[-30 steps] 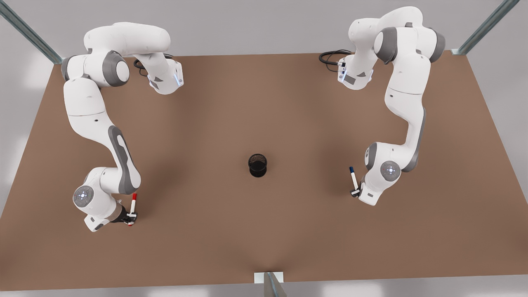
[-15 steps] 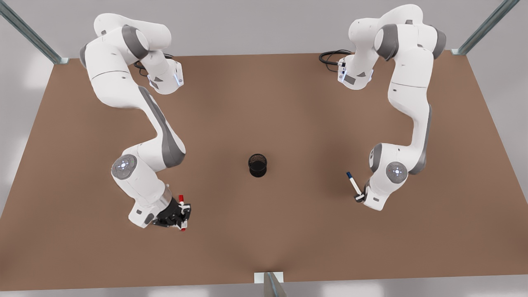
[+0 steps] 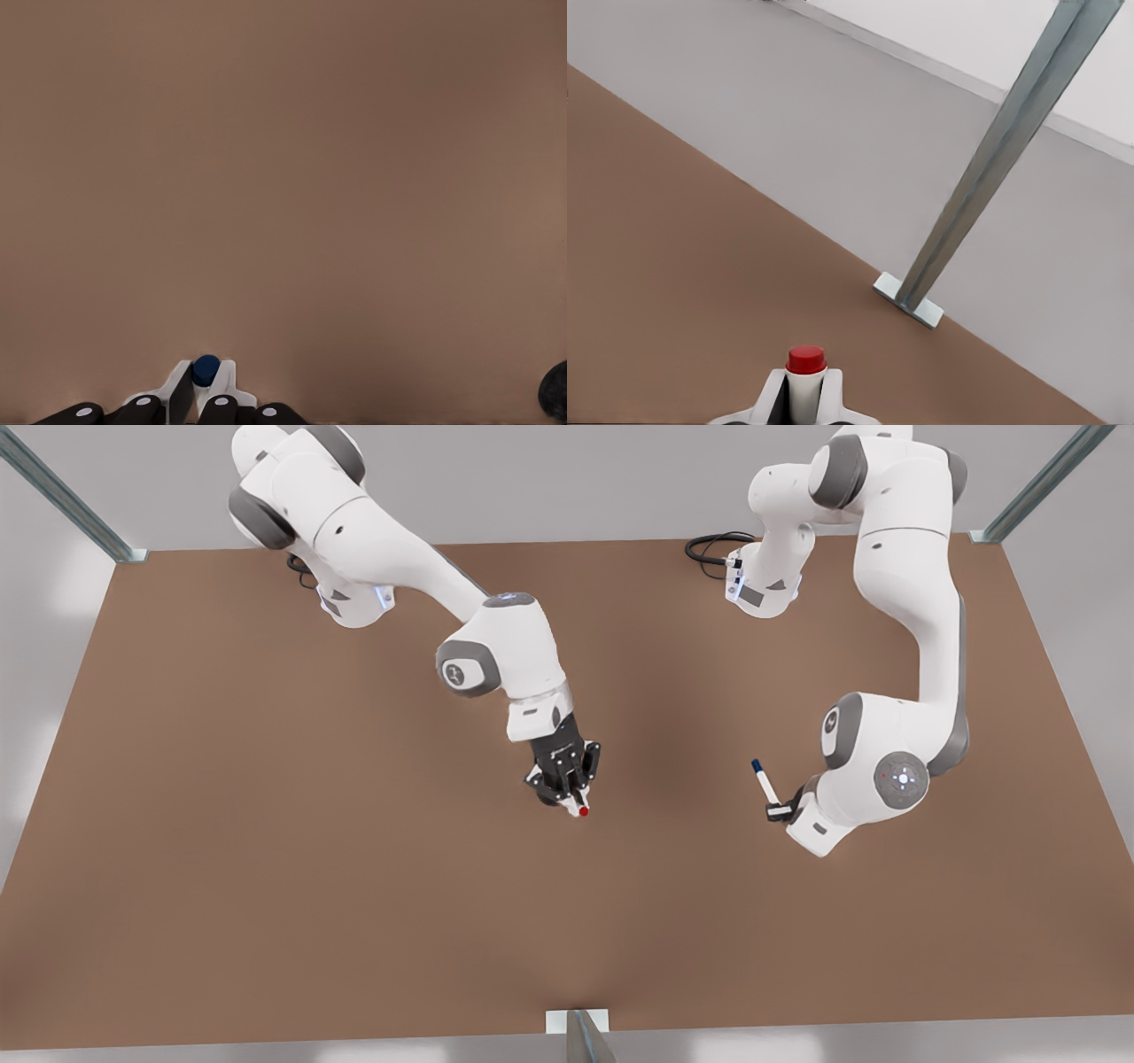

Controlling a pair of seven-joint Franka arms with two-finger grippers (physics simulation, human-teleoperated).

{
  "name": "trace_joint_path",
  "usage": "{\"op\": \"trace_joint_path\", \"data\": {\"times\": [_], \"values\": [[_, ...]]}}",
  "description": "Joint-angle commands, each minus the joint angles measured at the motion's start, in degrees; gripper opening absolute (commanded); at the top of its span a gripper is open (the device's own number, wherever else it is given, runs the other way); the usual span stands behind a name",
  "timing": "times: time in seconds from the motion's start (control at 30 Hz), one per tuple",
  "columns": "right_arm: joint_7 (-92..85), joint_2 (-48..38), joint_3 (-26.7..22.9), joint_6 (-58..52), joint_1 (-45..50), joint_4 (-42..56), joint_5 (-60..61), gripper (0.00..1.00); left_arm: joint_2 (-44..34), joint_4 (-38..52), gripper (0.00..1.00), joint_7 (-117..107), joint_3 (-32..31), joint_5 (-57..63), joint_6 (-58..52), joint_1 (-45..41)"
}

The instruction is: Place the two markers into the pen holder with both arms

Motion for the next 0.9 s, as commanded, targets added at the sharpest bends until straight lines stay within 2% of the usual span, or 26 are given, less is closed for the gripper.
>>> {"op": "trace_joint_path", "data": {"times": [0.0, 0.1, 0.23, 0.33, 0.53, 0.87], "values": [[66.94, -2.03, 0.4, 1.55, -0.1, -4.39, -18.74, 0.21, -0.21, 0.67, 0.21, 44.88, -0.21, -5.91, -4.44, -0.2], [80.65, -2.92, 0.49, -2.23, 2.45, -7.83, -31.31, 0.21, -0.21, 0.85, 0.21, 58.24, -0.21, -8.55, -2.41, -0.37], [93.84, -1.69, 0.49, -3.55, 2.97, -8.35, -40.89, 0.21, -1.62, -1.17, 0.21, 71.78, -0.39, -8.46, 0.13, -0.37], [99.99, -1.42, 0.49, -5.74, 3.32, -8.53, -43.36, 0.21, -4.43, -7.68, 0.21, 77.67, -0.47, -8.64, 6.9, 0.15], [100.17, -2.04, 0.49, -6.97, 3.06, -12.13, -43.44, 0.21, -6.98, -14.53, 0.21, 81.19, -0.47, -11.19, 11.92, 0.15], [108.07, -1.86, 0.49, -11.28, 3.06, -20.39, -53.02, 0.21, -6.36, -15.94, 0.21, 81.19, -0.39, -11.28, 12.88, -0.28]]}}
